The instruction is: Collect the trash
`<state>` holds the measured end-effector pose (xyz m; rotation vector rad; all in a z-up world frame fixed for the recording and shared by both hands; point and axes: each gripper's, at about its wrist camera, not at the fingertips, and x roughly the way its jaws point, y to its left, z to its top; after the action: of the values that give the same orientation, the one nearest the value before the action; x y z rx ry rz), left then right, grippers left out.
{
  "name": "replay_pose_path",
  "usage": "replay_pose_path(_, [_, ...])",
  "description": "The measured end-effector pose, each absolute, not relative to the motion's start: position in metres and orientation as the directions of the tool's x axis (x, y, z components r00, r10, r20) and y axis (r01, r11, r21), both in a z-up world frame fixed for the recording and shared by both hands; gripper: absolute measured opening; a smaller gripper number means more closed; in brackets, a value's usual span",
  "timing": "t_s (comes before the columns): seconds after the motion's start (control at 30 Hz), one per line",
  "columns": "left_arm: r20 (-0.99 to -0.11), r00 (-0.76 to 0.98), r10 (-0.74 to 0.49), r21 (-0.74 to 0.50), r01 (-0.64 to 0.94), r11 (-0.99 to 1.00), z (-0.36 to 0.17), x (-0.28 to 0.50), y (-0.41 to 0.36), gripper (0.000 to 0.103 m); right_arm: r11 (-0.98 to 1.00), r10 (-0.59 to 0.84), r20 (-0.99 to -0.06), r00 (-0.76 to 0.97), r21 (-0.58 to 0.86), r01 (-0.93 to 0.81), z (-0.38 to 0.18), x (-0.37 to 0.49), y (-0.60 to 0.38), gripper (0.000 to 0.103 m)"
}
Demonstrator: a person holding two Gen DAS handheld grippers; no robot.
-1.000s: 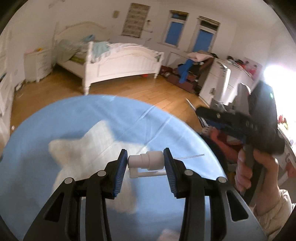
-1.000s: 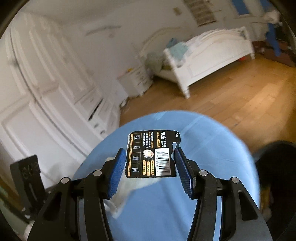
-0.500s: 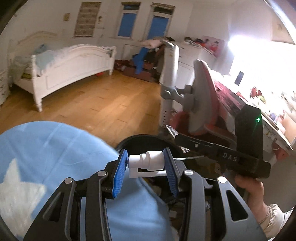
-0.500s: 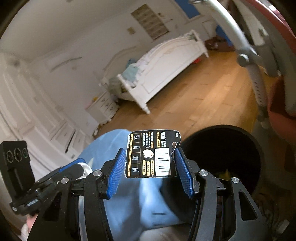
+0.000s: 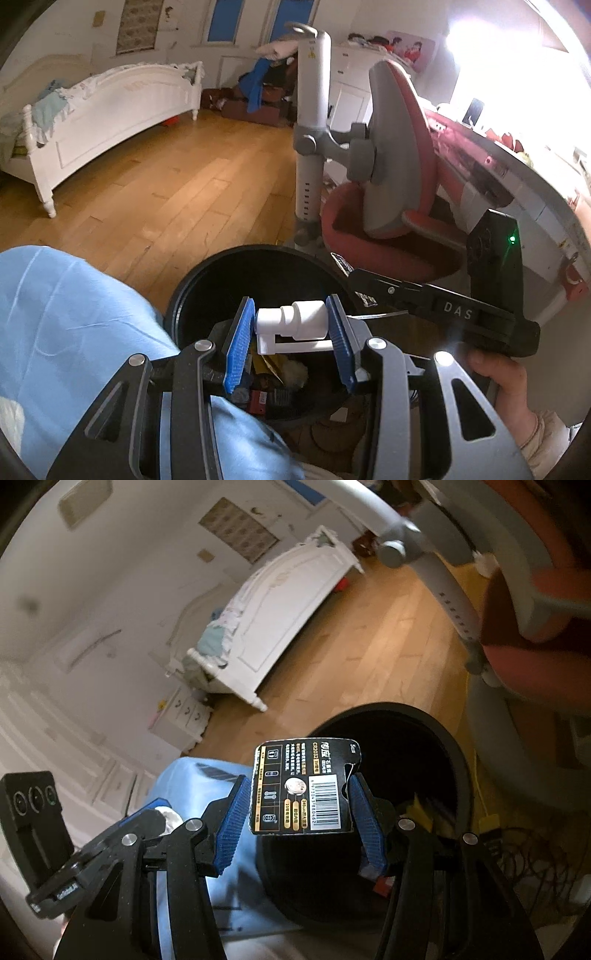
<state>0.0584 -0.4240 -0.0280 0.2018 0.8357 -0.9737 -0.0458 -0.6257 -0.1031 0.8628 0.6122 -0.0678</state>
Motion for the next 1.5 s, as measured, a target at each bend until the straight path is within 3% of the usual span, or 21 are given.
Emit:
replay_pose_path(0.33, [-0.745,0.261,-0.614,-0.184,0.804,0.565,-0.046,0.063,-0.449,0.041,0.620,0.206,-0.538,0.817,0.718,0.316,-0.122,-0.045,-0.632,0.057])
replay_pose_path(0.47, [-0.754,0.262,-0.603,-0.173,0.806,0.566,-0.048,0.065,-0.453,0.041,0.608,0.214,-0.539,0.815,0.726,0.321,-0.124,-0.043,-0.634,0.061])
replay_pose_path(0.57, [-0.759,0.264,-0.595,-0.159,0.811,0.563,-0.050,0.064,-0.459,0.042,0.599,0.209,-0.541,0.814,0.729,0.331,-0.125,-0.043,-0.637,0.069])
replay_pose_path(0.63, [-0.760,0.269,-0.591,-0.150,0.812,0.564,-0.050,0.064,-0.461,0.050,0.598,0.206,-0.544,0.814,0.728,0.335,-0.124,-0.044,-0.637,0.072])
replay_pose_path(0.7, [-0.747,0.285,-0.601,-0.146,0.811,0.566,-0.046,0.063,-0.459,0.068,0.599,0.203,-0.546,0.813,0.726,0.338,-0.123,-0.045,-0.637,0.073])
replay_pose_path(0.83, [-0.719,0.309,-0.622,-0.136,0.815,0.563,-0.035,0.054,-0.450,0.079,0.605,0.202,-0.545,0.814,0.723,0.334,-0.117,-0.050,-0.631,0.073])
replay_pose_path(0.93, [-0.707,0.334,-0.623,-0.126,0.808,0.576,-0.027,0.046,-0.438,0.095,0.614,0.212,-0.542,0.813,0.721,0.321,-0.111,-0.051,-0.620,0.073])
replay_pose_path(1.23, [-0.646,0.480,-0.594,-0.114,0.709,0.696,-0.001,0.032,-0.344,0.098,0.686,0.279,-0.521,0.807,0.696,0.212,-0.072,-0.039,-0.546,0.079])
replay_pose_path(1.5, [-0.612,0.686,-0.393,-0.080,0.441,0.894,0.000,0.030,-0.203,0.098,0.831,0.328,-0.532,0.780,0.555,0.029,-0.021,-0.008,-0.425,0.091])
